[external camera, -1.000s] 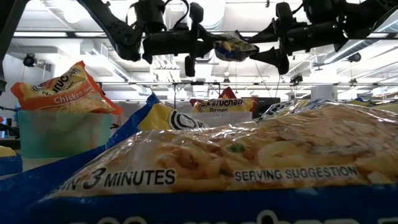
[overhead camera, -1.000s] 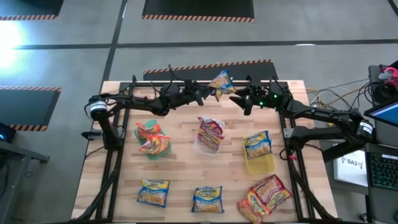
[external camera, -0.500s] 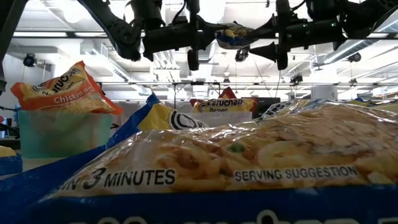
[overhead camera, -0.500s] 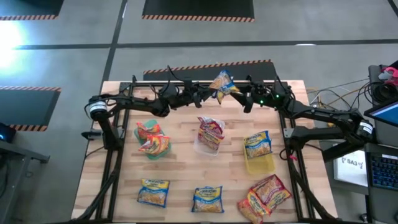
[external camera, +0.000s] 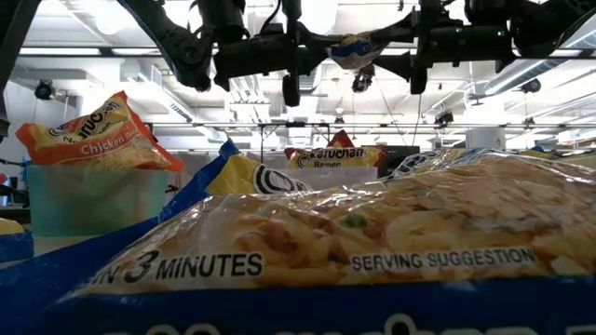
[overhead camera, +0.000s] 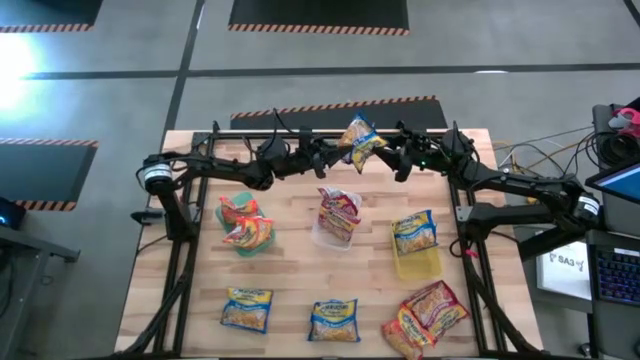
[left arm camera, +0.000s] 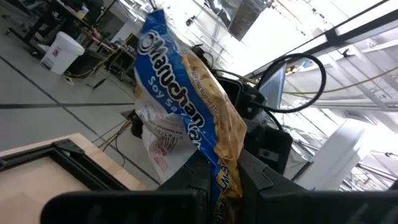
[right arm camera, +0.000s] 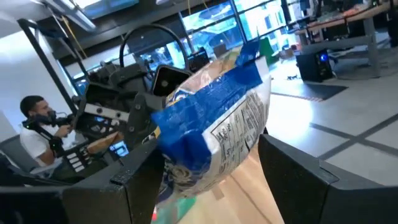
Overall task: Sort Maruchan noodles
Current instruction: Put the blue noodle pack into the yellow bin
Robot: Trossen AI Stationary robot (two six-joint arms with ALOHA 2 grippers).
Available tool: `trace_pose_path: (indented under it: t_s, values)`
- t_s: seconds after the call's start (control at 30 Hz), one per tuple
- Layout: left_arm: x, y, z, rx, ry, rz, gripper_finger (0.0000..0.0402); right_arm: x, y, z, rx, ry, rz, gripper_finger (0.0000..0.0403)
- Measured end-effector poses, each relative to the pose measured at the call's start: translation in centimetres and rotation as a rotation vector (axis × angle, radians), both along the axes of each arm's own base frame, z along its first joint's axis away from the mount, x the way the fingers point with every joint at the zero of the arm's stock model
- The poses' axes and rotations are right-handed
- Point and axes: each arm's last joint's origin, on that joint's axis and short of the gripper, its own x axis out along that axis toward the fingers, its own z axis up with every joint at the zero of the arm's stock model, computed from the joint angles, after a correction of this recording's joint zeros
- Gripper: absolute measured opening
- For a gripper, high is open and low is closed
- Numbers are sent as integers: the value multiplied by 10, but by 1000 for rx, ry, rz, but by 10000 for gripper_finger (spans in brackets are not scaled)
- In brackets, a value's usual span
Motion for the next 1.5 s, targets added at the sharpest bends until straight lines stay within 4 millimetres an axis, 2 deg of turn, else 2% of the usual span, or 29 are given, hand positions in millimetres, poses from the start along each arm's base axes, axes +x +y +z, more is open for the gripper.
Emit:
trace_pose_path:
  t_s: [0.27,0.43,0.6,0.7,0.87,1.1,1.3,1.5]
  values:
    - [5,0,-6,-2,16,-3,13,0,0,1,-5,-10,0,234]
    - [19,4,-10,2,18,-34,13,0,0,1,-3,-7,0,188]
    - [39,7,-8,11,3,-139,13,0,0,-1,8,10,0,130]
    - [44,9,-6,29,-2,-191,13,0,0,-3,20,30,4,99]
    - [38,12,-12,33,20,-198,13,1,0,-5,29,50,27,64]
    - [32,16,-20,29,44,-196,18,1,0,-5,31,54,30,54]
    - [27,23,-21,71,72,-340,63,-3,3,-6,56,84,36,53]
    - [15,42,-20,76,105,-511,116,-11,8,3,72,148,30,53]
